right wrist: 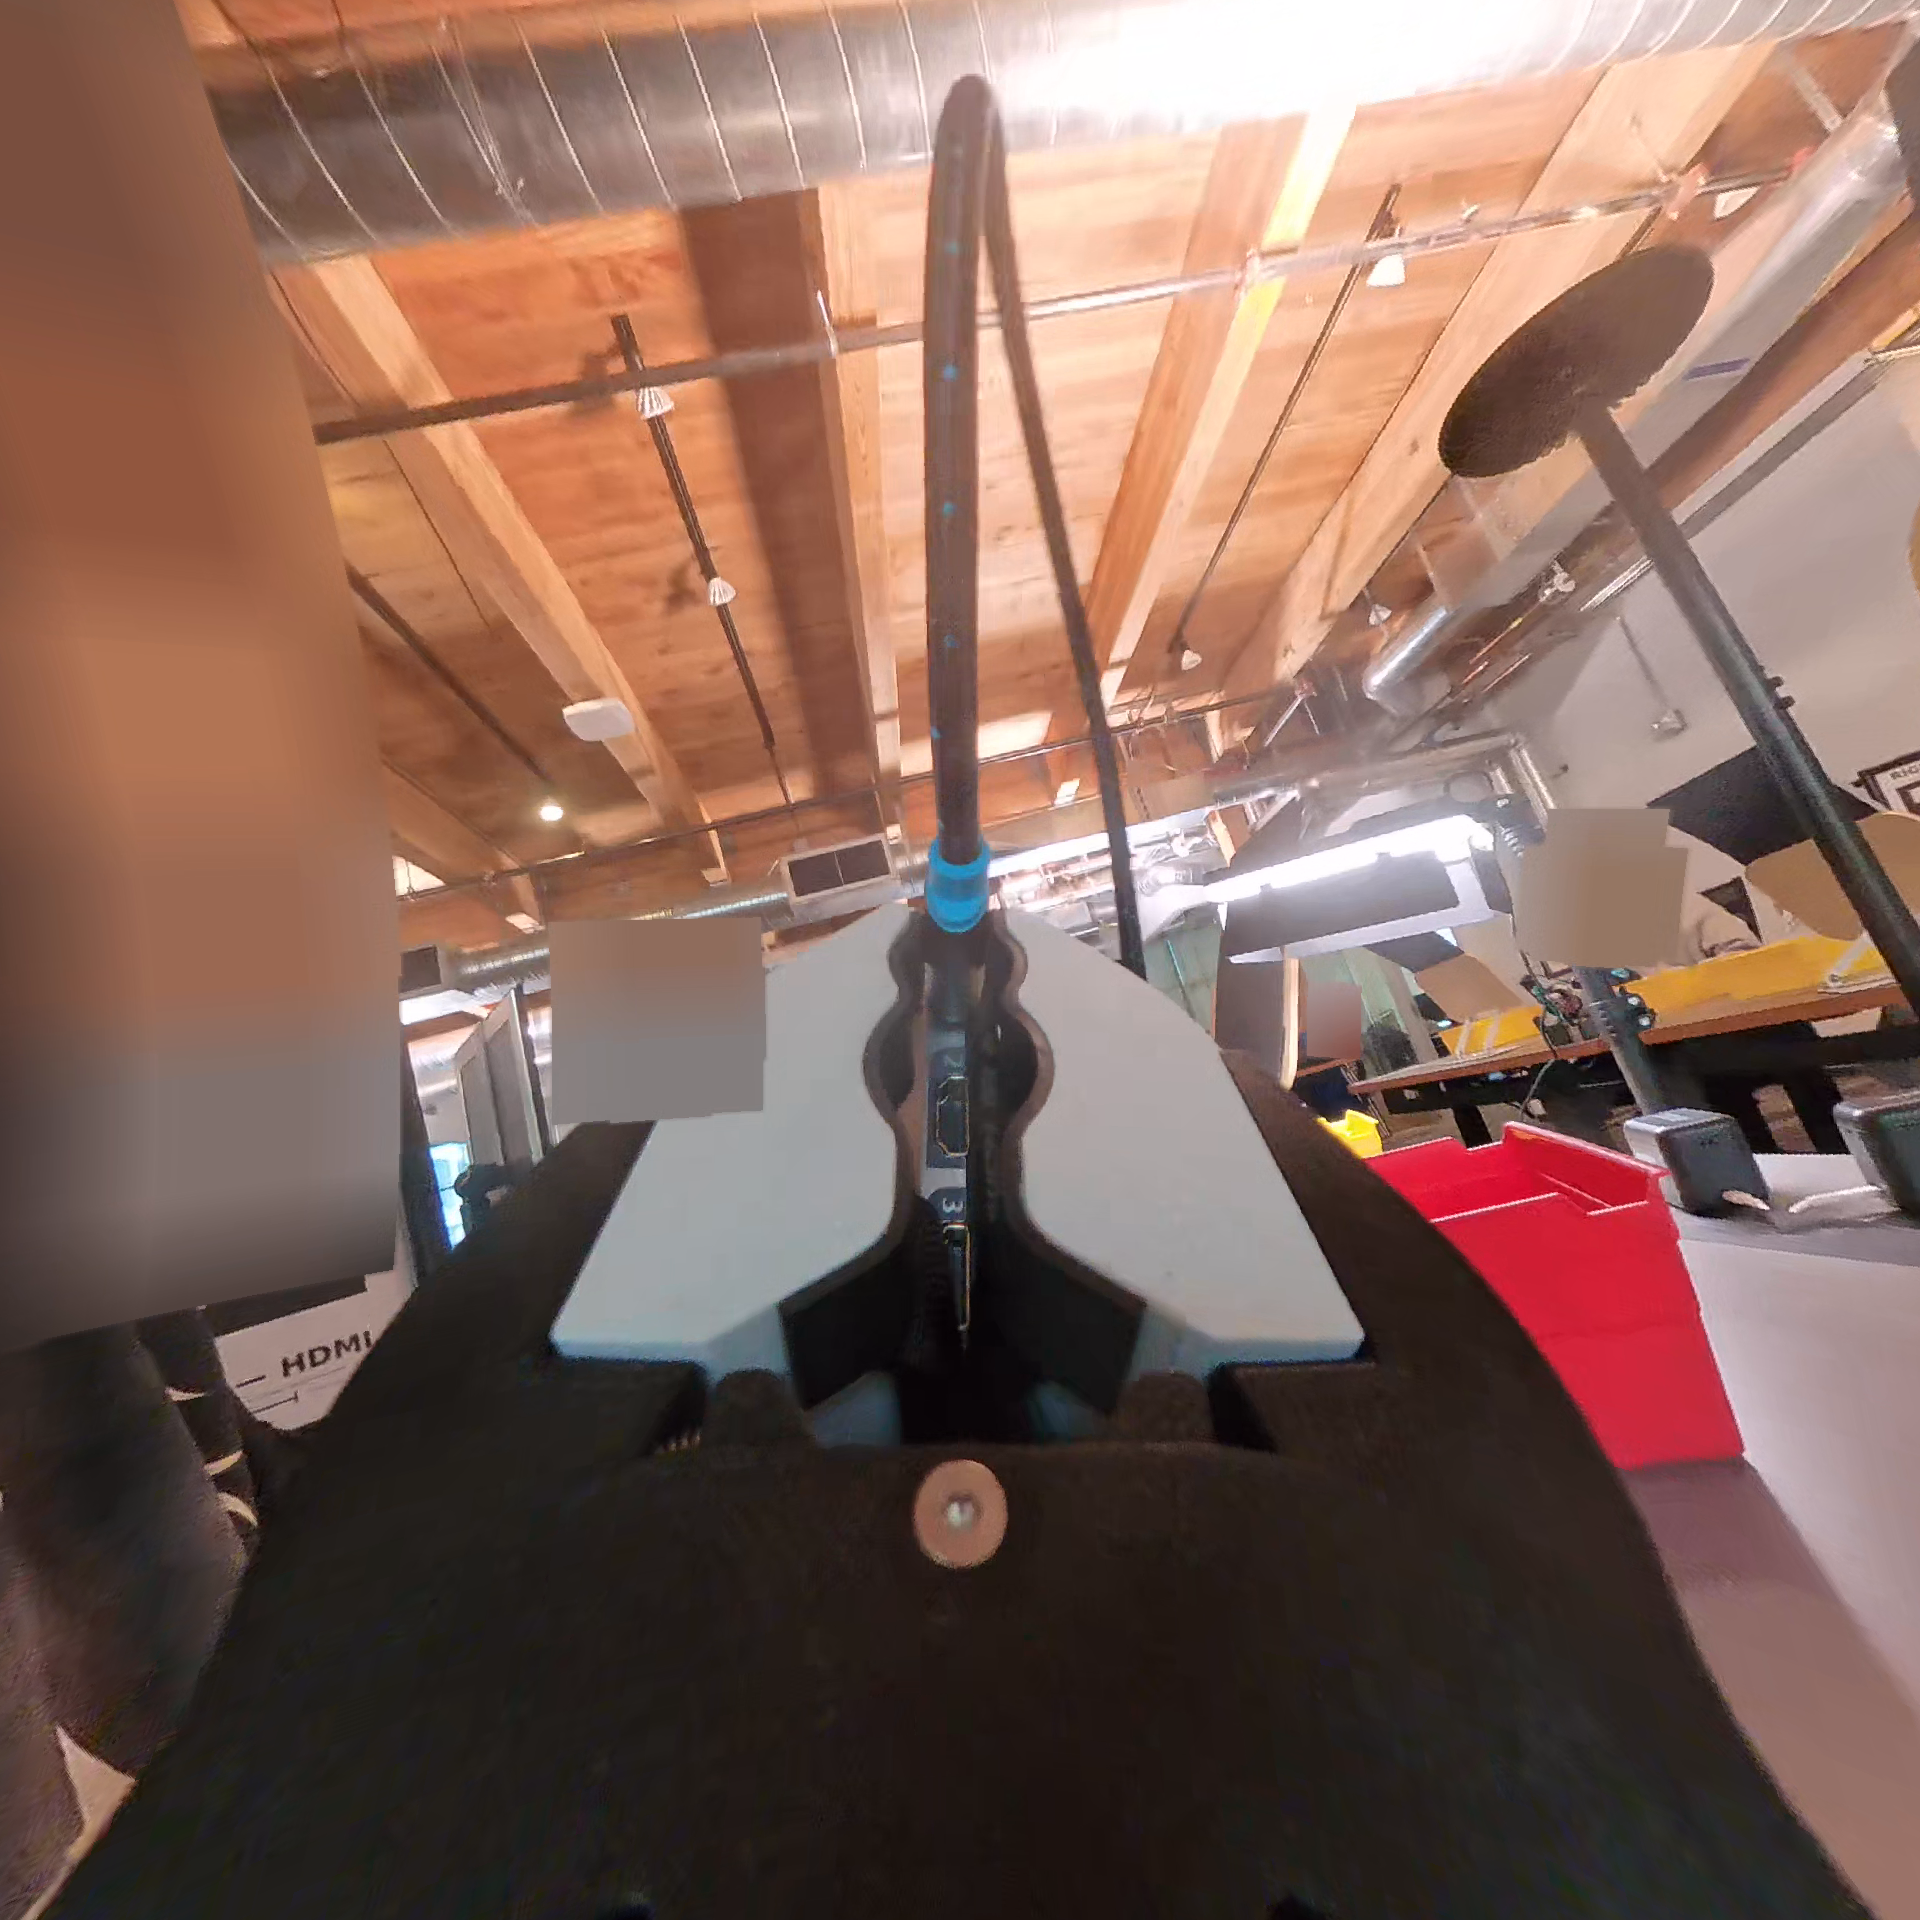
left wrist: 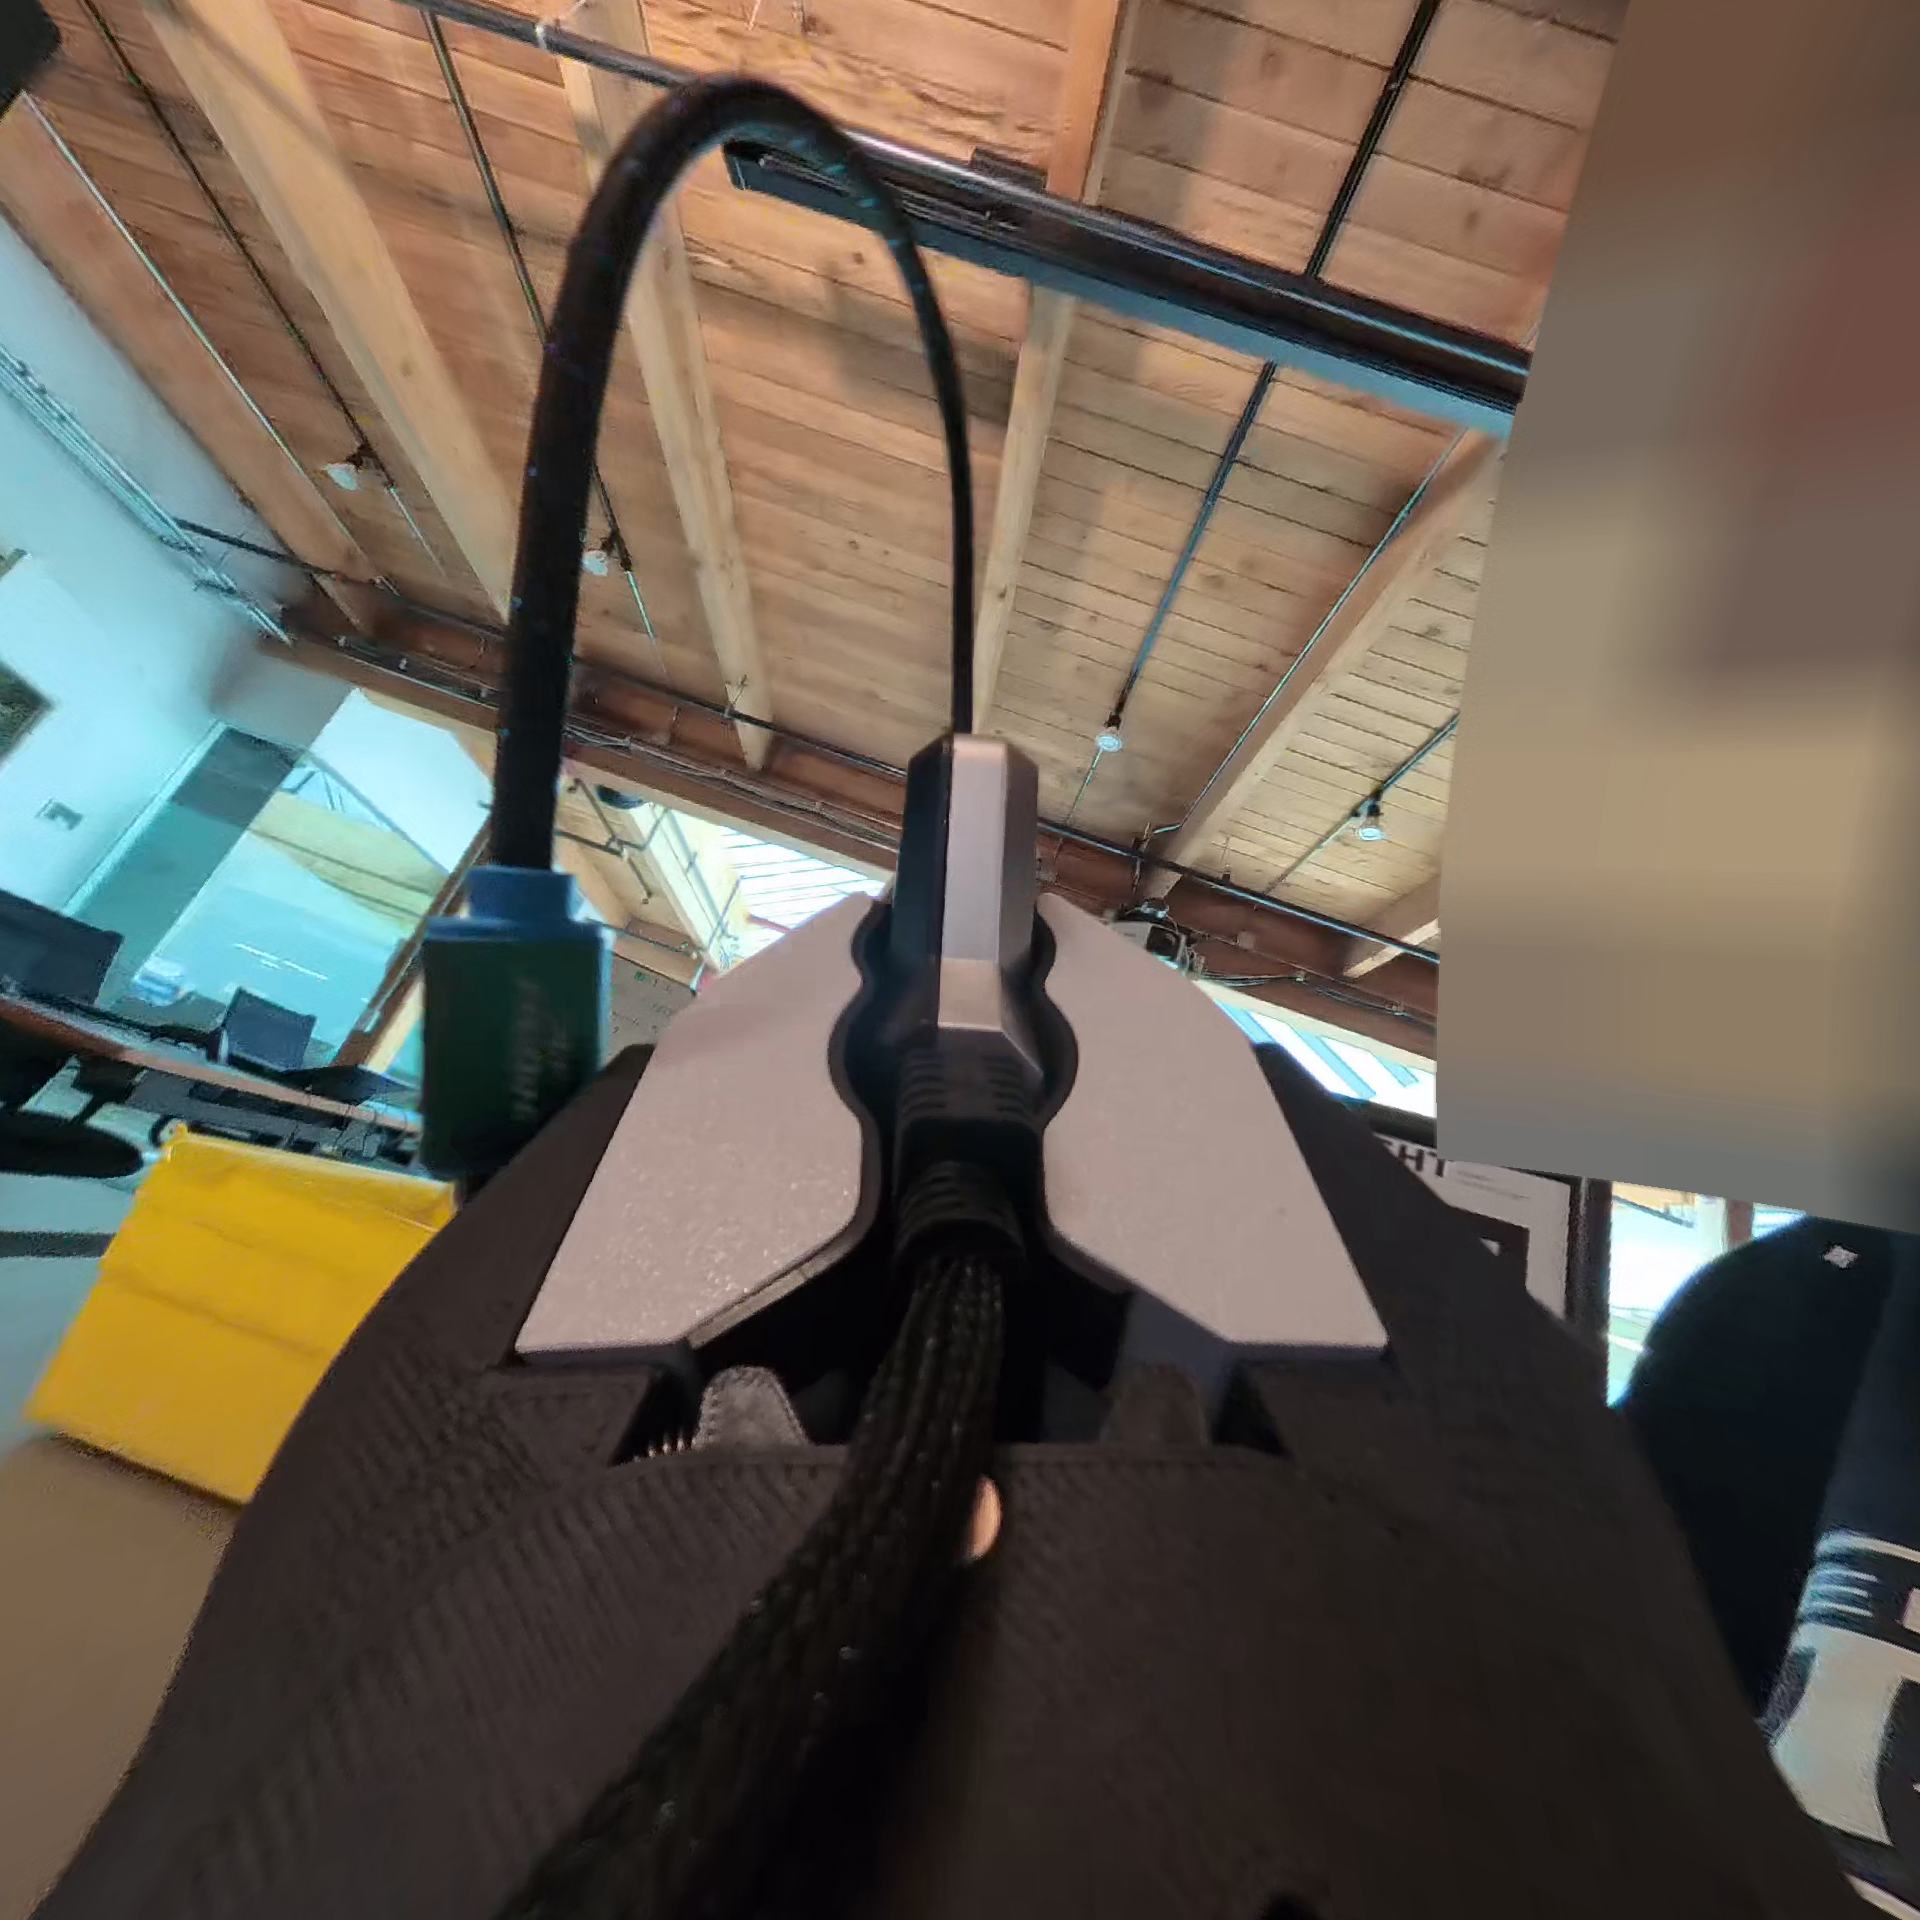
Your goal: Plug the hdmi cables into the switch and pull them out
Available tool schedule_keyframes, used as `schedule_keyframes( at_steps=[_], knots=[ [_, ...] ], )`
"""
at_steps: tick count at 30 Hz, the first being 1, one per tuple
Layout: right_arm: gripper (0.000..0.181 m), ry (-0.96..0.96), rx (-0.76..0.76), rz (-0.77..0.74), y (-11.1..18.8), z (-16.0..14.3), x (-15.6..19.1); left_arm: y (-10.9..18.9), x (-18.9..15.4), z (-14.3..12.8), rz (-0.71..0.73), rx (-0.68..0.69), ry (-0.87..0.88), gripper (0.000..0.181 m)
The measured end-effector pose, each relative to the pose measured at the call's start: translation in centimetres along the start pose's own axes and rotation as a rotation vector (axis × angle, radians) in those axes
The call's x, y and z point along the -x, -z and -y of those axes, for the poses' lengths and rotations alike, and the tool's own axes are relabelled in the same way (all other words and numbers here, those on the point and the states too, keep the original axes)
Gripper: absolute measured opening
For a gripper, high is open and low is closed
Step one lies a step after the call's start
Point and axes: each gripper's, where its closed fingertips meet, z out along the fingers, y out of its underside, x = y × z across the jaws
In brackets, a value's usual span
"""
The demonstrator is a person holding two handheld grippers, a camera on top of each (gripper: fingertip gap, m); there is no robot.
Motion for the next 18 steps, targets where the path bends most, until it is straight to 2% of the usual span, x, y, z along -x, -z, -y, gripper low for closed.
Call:
schedule_keyframes(
  at_steps=[1,2,3,4,5,7,9,13,15,18],
  knots=[
    [0.01,0.005,-0.005,0.003,0.0,0.0,0.1,0.0,-0.1,0.0,0.0,0.002,-0.004,0.022],
    [0.01,0.007,-0.076,0.002,-0.2,1.1,0.5,0.1,-0.3,0.5,-0.013,-0.029,-0.01,0.022],
    [0.011,-0.089,-0.366,0.006,1.7,5.1,0.1,0.5,-0.6,2.1,-0.034,-0.137,0.019,0.022],
    [0.015,-0.257,-0.517,0.024,3.2,7.1,-1.3,1.2,-0.1,3.5,-0.023,-0.241,0.098,0.022],
    [0.013,-0.239,-0.472,0.0,2.9,7.1,-1.9,1.5,0.8,3.4,0.015,-0.247,0.131,0.022],
    [0.011,-0.201,-0.378,-0.015,2.5,6.3,-2.0,1.7,2.0,2.1,0.066,-0.182,0.072,0.022],
    [0.011,-0.14,-0.266,-0.032,1.7,4.9,-1.7,1.4,1.1,2.2,0.002,-0.194,0.093,0.022],
    [0.011,0.019,-0.076,-0.055,0.3,3.0,-0.6,0.9,-0.2,2.2,-0.035,-0.133,-0.03,0.023],
    [0.011,0.102,-0.041,-0.066,0.2,3.4,0.1,0.9,0.1,2.1,-0.028,-0.127,-0.015,0.023],
    [0.011,0.187,-0.077,-0.086,0.8,6.6,1.7,0.9,0.7,1.4,-0.004,-0.107,0.022,0.023]
  ],
)
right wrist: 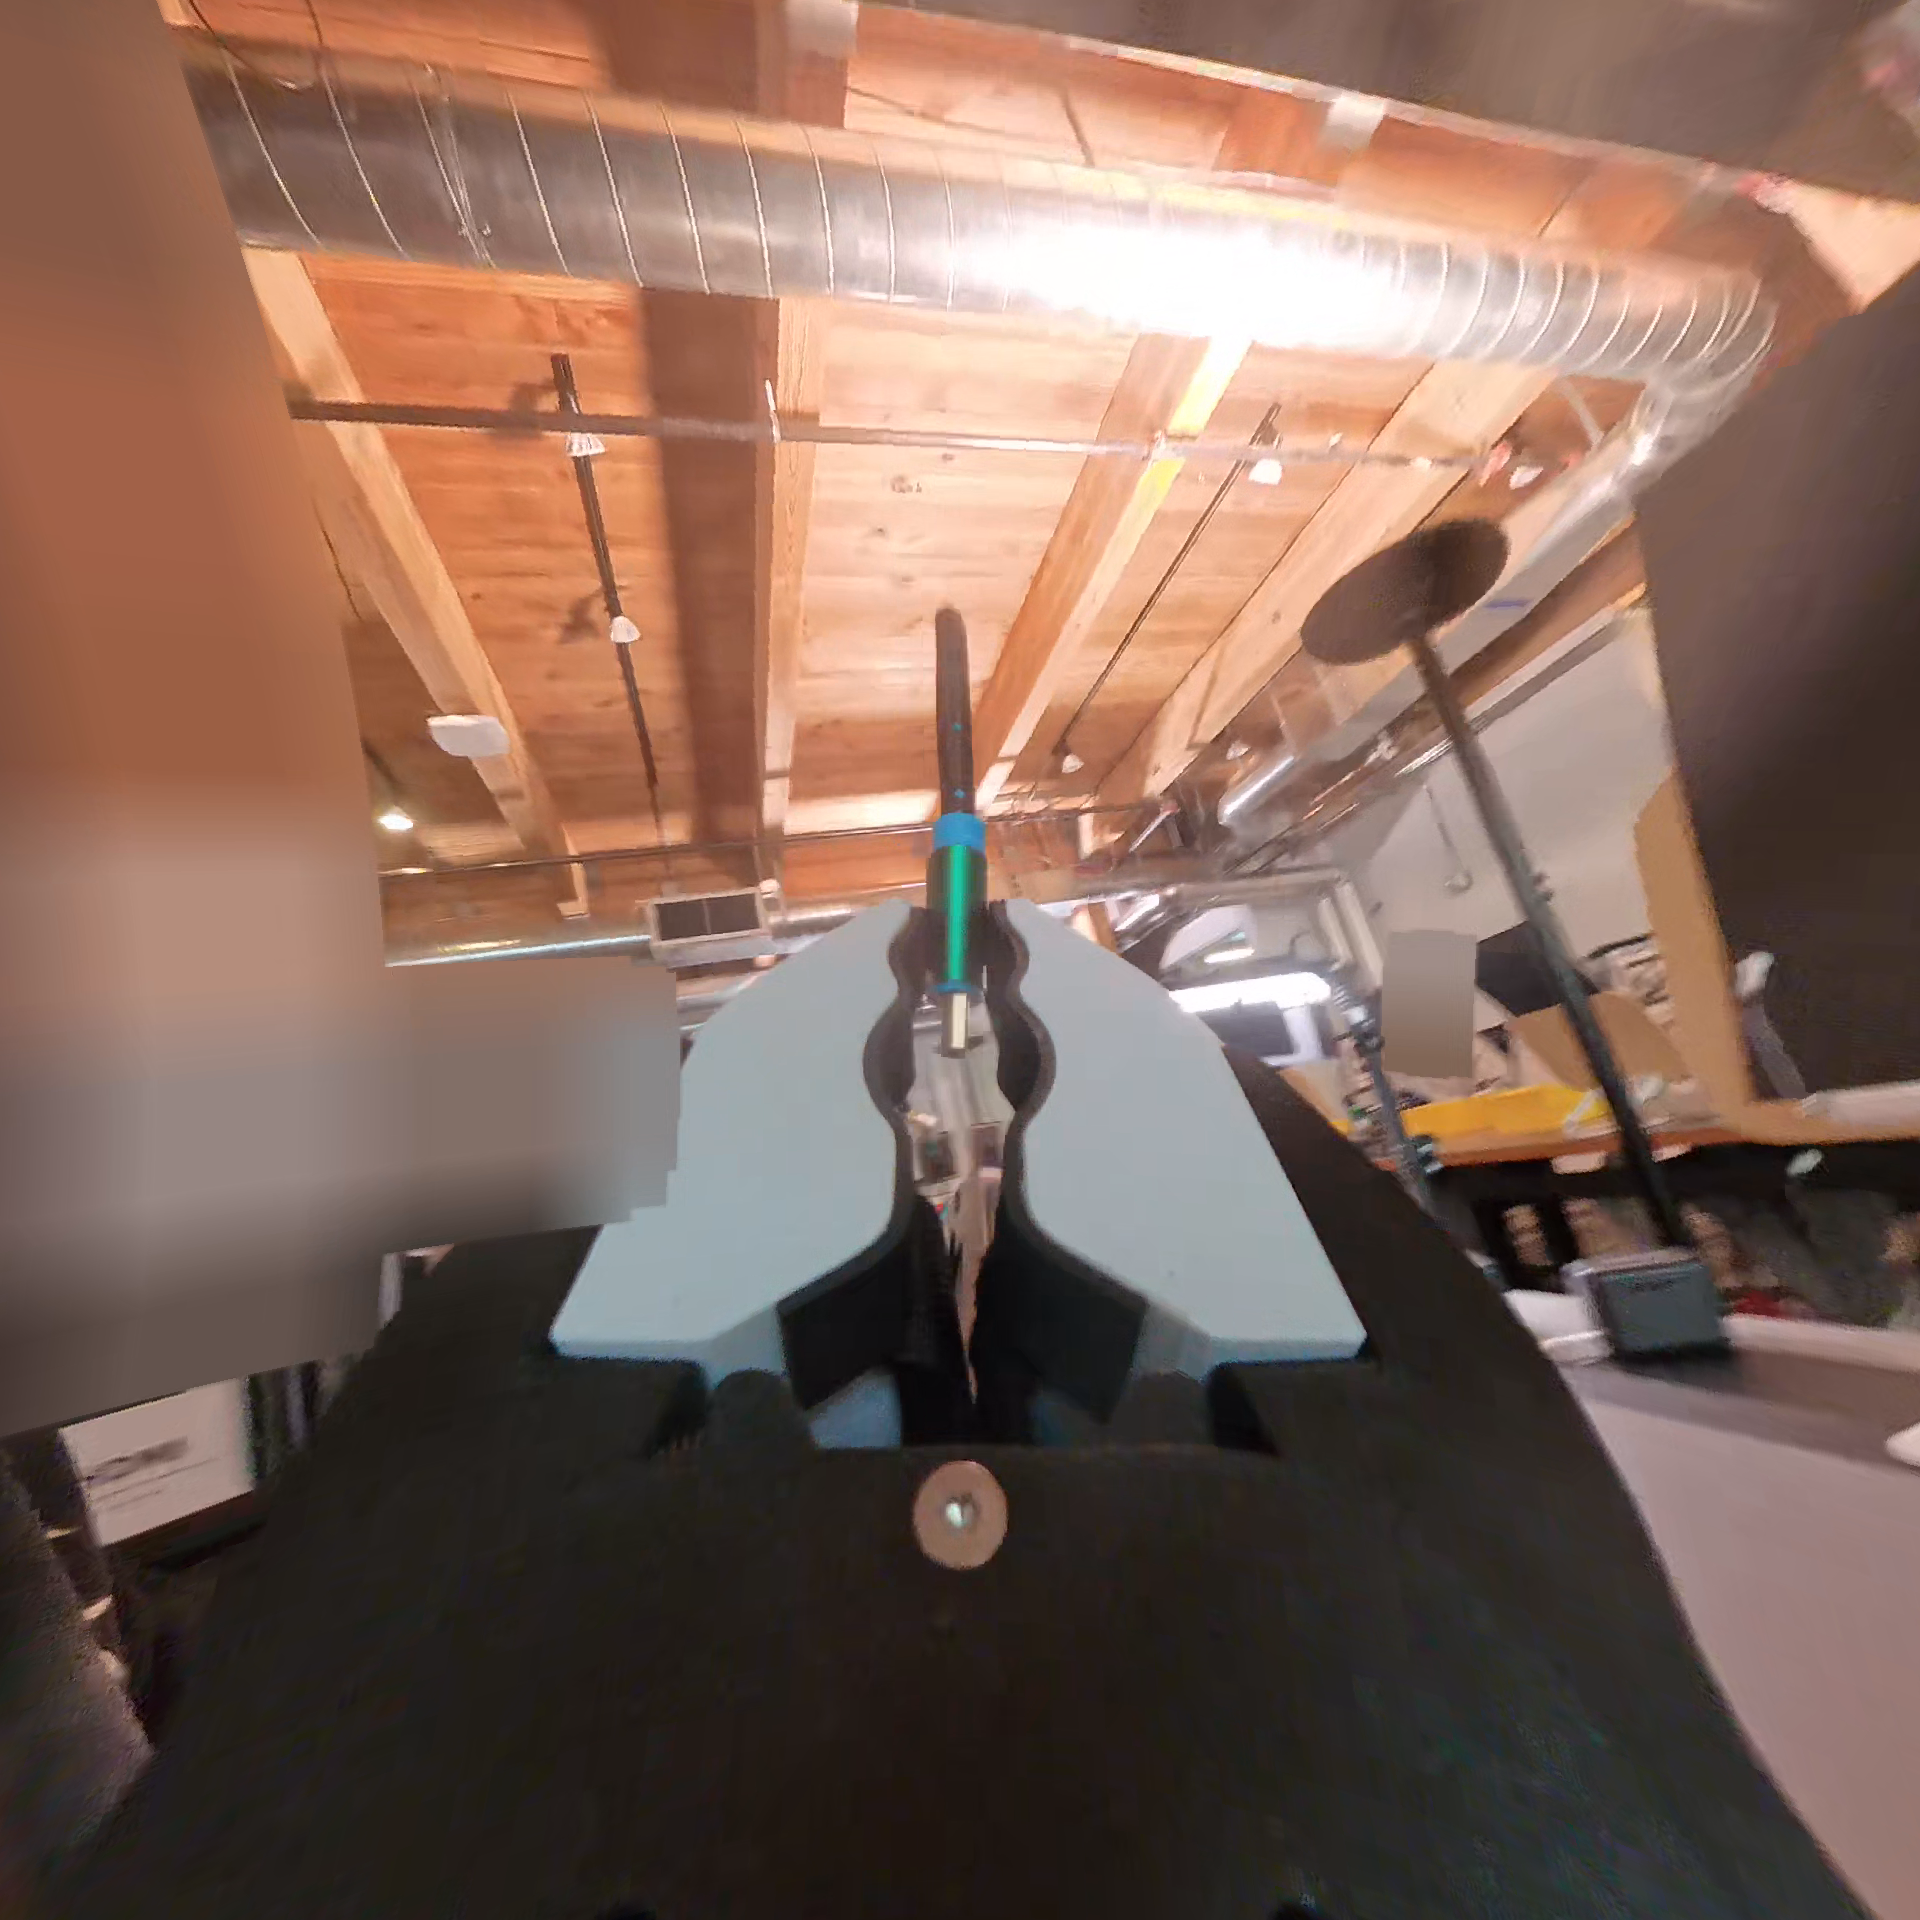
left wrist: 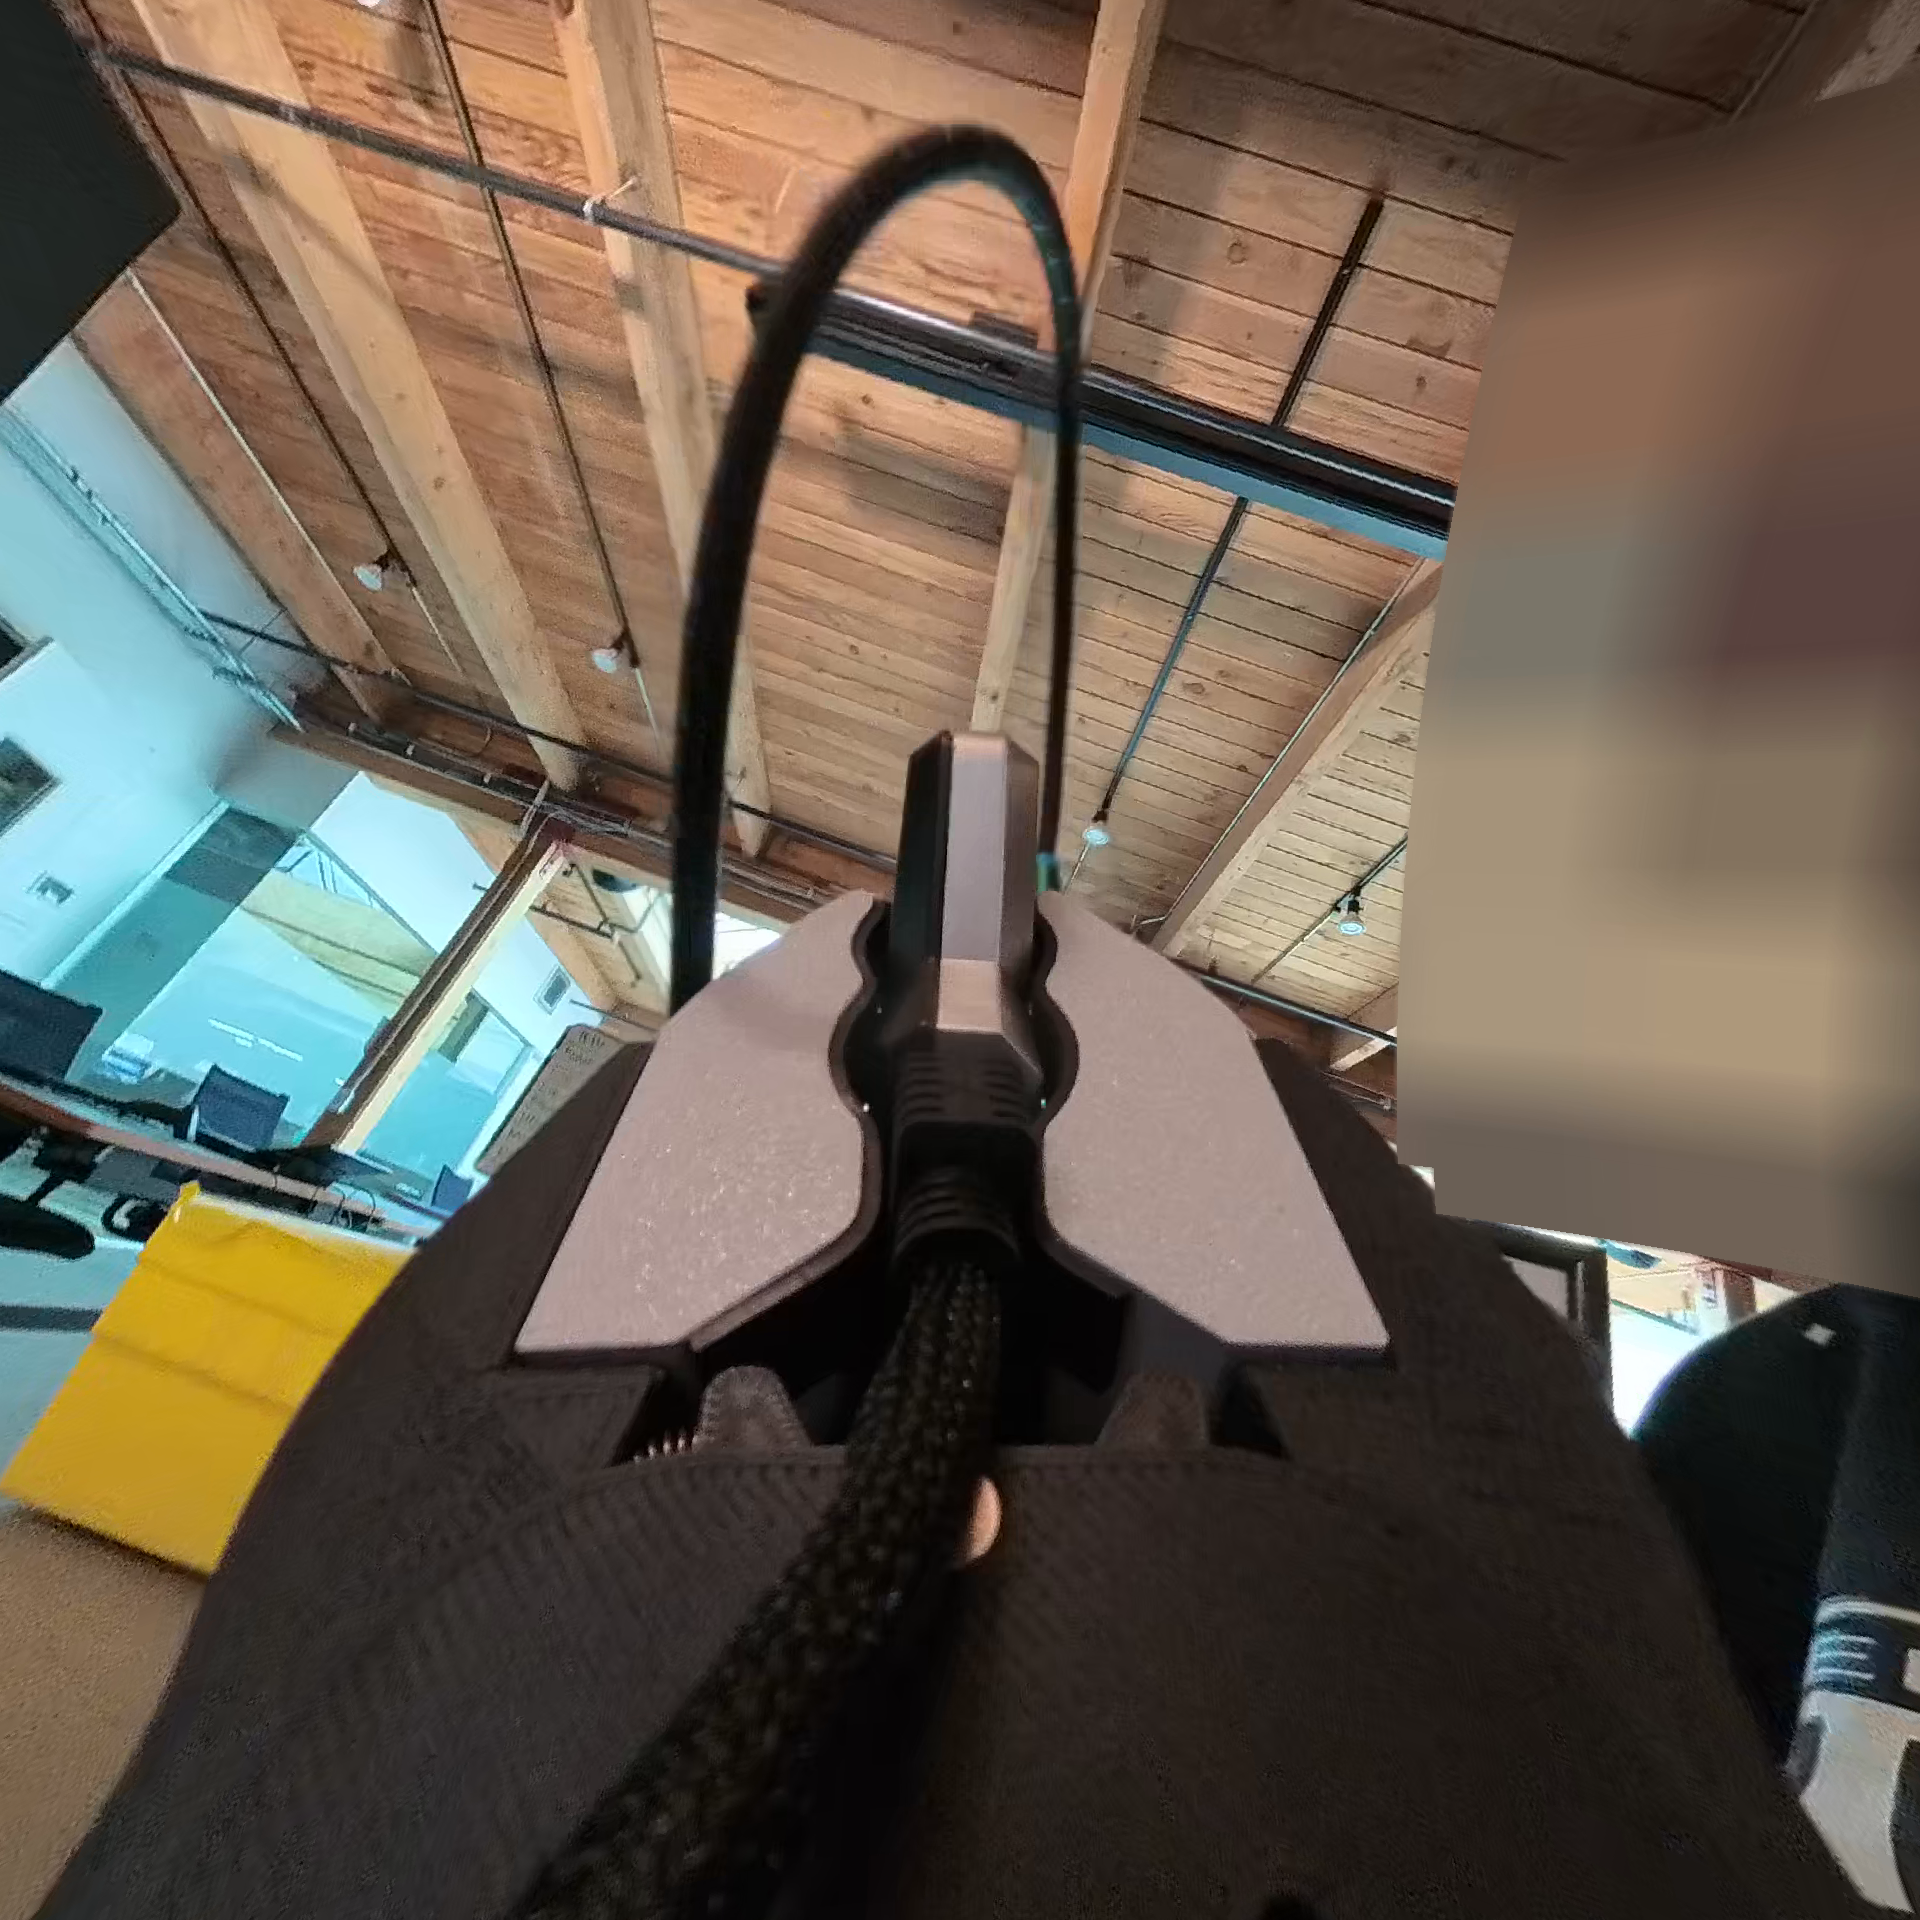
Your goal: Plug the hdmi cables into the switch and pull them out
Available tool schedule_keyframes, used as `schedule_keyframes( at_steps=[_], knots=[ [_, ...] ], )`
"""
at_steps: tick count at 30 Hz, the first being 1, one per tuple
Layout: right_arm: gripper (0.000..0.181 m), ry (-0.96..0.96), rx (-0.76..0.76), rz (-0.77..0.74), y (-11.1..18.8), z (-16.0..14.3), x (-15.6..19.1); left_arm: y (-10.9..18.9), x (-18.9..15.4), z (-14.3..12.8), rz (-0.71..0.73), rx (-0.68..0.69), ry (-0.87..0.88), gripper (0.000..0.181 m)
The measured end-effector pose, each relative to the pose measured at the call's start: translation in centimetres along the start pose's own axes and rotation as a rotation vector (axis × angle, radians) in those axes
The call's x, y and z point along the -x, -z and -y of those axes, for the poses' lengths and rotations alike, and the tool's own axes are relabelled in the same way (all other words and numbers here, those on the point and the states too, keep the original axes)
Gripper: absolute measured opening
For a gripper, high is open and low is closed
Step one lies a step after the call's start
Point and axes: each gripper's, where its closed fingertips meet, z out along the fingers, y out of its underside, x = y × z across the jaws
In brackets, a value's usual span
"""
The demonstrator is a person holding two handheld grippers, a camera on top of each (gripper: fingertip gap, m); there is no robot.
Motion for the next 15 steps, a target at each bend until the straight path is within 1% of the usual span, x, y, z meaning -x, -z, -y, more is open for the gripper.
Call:
schedule_keyframes(
  at_steps=[5,9,11,13,15],
  knots=[
    [0.011,0.378,-0.036,-0.171,2.7,7.9,1.0,-0.1,-0.1,-0.4,-0.004,0.025,-0.008,0.023],
    [0.011,0.627,-0.014,-0.314,5.3,13.6,2.1,0.0,0.1,-0.6,0.006,0.032,0.001,0.023],
    [0.011,0.701,0.053,-0.353,6.4,15.9,2.0,0.0,0.1,-0.7,0.008,0.035,0.002,0.023],
    [0.011,0.714,0.175,-0.374,7.3,17.3,0.8,0.0,0.2,-0.7,0.01,0.038,0.005,0.023],
    [0.011,0.707,0.327,-0.386,8.6,18.0,-1.1,0.0,0.2,-0.7,0.013,0.038,0.006,0.023]
  ],
)
